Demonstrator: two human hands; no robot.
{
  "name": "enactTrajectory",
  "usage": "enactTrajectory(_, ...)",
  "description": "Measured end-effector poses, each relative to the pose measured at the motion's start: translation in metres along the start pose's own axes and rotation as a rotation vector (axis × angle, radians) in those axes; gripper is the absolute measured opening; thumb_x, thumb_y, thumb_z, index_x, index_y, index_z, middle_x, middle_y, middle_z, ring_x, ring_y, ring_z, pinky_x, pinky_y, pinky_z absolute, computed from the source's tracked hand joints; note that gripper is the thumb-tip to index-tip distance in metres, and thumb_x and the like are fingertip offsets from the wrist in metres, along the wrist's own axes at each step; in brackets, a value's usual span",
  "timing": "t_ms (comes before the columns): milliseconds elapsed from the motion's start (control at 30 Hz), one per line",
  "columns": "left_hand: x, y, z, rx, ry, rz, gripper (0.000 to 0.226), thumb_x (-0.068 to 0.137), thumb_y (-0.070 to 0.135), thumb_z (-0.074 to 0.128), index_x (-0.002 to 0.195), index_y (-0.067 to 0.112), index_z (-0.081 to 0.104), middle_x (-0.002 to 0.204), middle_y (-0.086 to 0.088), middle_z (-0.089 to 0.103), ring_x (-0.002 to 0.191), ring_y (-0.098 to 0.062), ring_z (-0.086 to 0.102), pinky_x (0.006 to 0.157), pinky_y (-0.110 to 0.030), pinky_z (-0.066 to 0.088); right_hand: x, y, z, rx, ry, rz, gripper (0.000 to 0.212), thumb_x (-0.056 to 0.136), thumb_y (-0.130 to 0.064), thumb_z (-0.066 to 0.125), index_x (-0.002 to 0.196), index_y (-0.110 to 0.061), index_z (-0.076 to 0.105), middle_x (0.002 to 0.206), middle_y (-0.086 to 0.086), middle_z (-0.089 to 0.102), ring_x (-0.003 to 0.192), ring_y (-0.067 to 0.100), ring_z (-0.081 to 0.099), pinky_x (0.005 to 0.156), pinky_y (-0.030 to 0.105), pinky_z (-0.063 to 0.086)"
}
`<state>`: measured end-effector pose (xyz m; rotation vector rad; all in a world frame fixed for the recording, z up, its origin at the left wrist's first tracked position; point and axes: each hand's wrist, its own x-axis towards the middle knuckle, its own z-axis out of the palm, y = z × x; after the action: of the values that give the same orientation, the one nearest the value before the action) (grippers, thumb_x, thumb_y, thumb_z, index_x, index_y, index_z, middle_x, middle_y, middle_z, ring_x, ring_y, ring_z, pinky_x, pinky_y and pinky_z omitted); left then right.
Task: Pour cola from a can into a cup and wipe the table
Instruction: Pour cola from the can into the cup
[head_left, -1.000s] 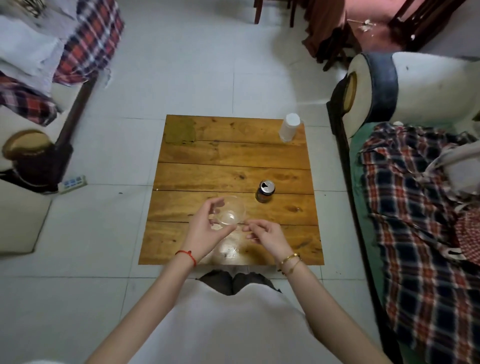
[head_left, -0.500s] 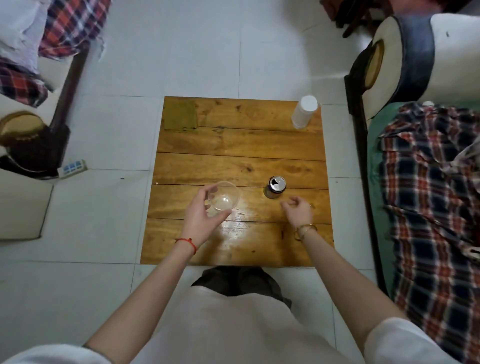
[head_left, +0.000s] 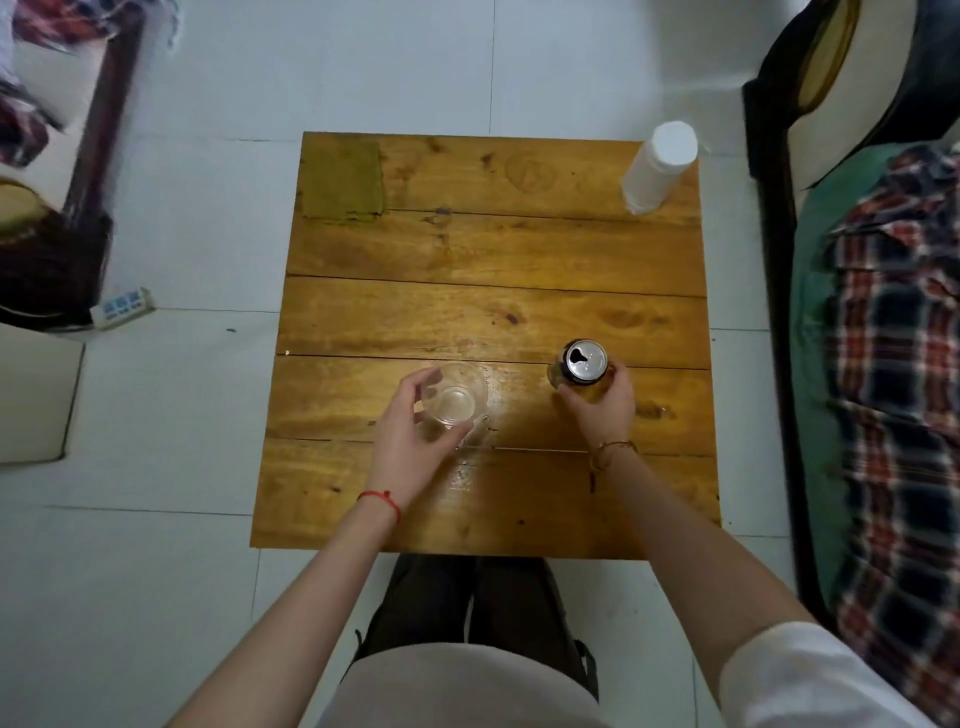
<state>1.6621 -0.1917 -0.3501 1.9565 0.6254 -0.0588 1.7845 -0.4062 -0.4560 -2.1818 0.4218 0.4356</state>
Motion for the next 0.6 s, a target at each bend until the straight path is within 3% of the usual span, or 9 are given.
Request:
enactTrajectory(67, 0.001, -0.006, 0.004, -0.006, -0.007, -0.005, 0.066, 0.074, 0.024, 0.084, 0.128, 0.032, 0.047, 0.129, 0.015, 0.055, 0.121, -0.005, 0.053, 0.098, -0.033, 0.053, 0.001, 0.002, 0.005, 0.039, 0.017, -0.036, 0.088, 0.068, -0.032, 0.085, 0.140, -0.012, 0.039, 0.138, 0.006, 0.049, 0.127, 0.020, 0.047, 0.102, 0.026, 0.036)
enactTrajectory(200, -0.001, -0.011, 0.008, 0.007, -0.032, -0.005, 0.067, 0.074, 0.026, 0.083, 0.131, 0.029, 0.047, 0.133, 0.011, 0.055, 0.124, -0.007, 0.053, 0.098, -0.034, 0.053, 0.004, 0.002, 0.008, 0.041, 0.044, -0.106, 0.077, 0.069, -0.032, 0.085, 0.133, -0.014, 0.046, 0.129, 0.005, 0.056, 0.119, 0.020, 0.052, 0.099, 0.031, 0.043)
enactTrajectory(467, -0.012, 0.019, -0.011, 0.003, -0.017, 0.001, 0.066, 0.074, 0.024, 0.084, 0.127, 0.034, 0.047, 0.129, 0.015, 0.056, 0.120, -0.002, 0.053, 0.097, -0.031, 0.052, -0.014, -0.025, -0.018, 0.080, -0.001, -0.134, 0.065, 0.066, -0.033, 0.086, 0.119, -0.022, 0.048, 0.109, -0.011, 0.056, 0.102, 0.009, 0.053, 0.085, 0.026, 0.043)
enactTrajectory(600, -0.019, 0.053, -0.031, -0.020, -0.010, 0.025, 0.066, 0.074, 0.021, 0.084, 0.131, 0.023, 0.050, 0.130, 0.010, 0.057, 0.119, -0.006, 0.054, 0.099, -0.036, 0.051, -0.041, -0.065, -0.052, 0.139, -0.067, -0.207, 0.068, 0.069, -0.034, 0.084, 0.124, -0.021, 0.046, 0.118, -0.009, 0.058, 0.108, 0.008, 0.053, 0.089, 0.022, 0.044)
